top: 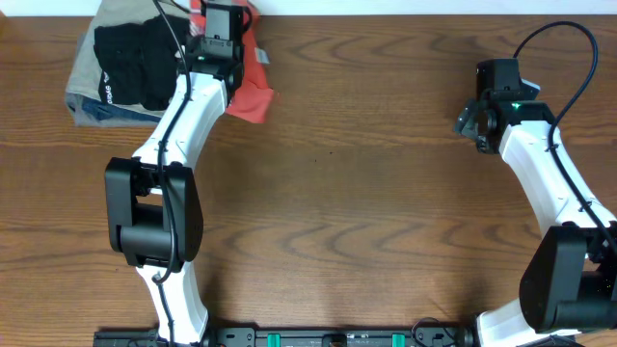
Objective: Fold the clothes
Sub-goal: 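Lift the shirt and place it on top of the clothes stack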
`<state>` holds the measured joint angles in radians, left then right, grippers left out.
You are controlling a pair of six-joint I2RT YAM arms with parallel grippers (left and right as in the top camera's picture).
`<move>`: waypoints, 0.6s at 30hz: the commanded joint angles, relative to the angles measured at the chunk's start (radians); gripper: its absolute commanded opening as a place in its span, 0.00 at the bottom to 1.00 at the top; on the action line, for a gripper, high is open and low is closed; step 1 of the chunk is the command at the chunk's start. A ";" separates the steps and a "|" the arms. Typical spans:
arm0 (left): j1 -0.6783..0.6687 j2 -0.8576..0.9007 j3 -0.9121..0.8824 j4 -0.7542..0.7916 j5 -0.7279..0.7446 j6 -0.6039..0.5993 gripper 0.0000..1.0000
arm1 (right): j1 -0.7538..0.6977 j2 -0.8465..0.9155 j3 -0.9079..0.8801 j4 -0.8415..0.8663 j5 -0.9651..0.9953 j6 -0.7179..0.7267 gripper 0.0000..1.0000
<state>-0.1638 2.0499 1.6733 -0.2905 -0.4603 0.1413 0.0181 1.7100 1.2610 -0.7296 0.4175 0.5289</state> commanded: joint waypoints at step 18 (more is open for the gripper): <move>0.034 -0.124 0.079 0.072 -0.158 0.018 0.06 | 0.002 0.002 -0.001 0.000 0.019 -0.014 0.99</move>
<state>-0.1516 1.9793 1.7077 -0.2352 -0.5793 0.1802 0.0181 1.7100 1.2610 -0.7292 0.4175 0.5289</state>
